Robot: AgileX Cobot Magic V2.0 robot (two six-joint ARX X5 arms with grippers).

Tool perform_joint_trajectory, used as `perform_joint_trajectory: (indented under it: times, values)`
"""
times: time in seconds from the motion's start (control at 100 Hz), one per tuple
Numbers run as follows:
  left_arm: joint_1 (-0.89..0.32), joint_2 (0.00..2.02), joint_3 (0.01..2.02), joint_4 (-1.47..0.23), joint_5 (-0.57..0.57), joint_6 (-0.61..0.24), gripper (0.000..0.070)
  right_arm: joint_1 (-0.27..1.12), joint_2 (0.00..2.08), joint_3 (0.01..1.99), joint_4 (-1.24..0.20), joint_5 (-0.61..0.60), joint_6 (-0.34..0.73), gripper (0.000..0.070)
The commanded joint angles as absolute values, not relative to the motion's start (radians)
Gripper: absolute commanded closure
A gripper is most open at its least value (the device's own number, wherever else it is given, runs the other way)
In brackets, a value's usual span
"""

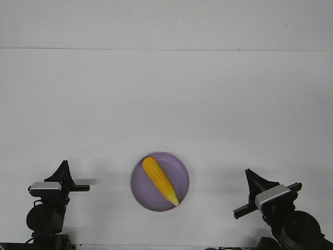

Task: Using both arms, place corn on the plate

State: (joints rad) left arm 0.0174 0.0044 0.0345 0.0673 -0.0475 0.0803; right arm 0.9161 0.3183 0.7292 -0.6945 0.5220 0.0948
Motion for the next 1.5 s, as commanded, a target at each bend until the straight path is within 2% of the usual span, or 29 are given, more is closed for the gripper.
perform_joint_trajectory:
  times: [0.0,0.53,0.6,0.71,0.87,1.06,1.21,1.49]
  values:
    - [0.018,0.003,0.014,0.083,-0.045,0.086,0.0686,0.927,0.321,0.734,-0.683,0.524,0.111,0.0683]
    - [0.017,0.003,0.014,0.083,-0.045,0.086,0.0686,0.927,0.321,0.734,-0.683,0.524,0.110,0.0683]
    - [0.018,0.003,0.014,0.083,-0.045,0.086,0.0686,0.916,0.321,0.734,-0.684,0.530,0.057,0.0683]
    - [0.017,0.003,0.014,0.083,-0.045,0.086,0.0686,0.776,0.321,0.710,-0.665,0.482,0.009,0.0683]
    - [0.017,0.003,0.014,0.083,-0.045,0.086,0.0686,0.440,0.263,0.526,-0.473,0.287,-0.073,0.0683]
    - [0.018,0.003,0.014,0.083,-0.045,0.086,0.0686,0.112,0.128,0.271,-0.268,0.075,-0.051,0.0683]
    - [0.018,0.003,0.014,0.083,-0.045,0.086,0.0686,0.021,0.057,0.149,-0.203,0.047,-0.044,0.0683]
    - [0.017,0.003,0.014,0.083,-0.045,0.086,0.0686,-0.007,0.001,0.012,-0.109,0.049,-0.030,0.0683]
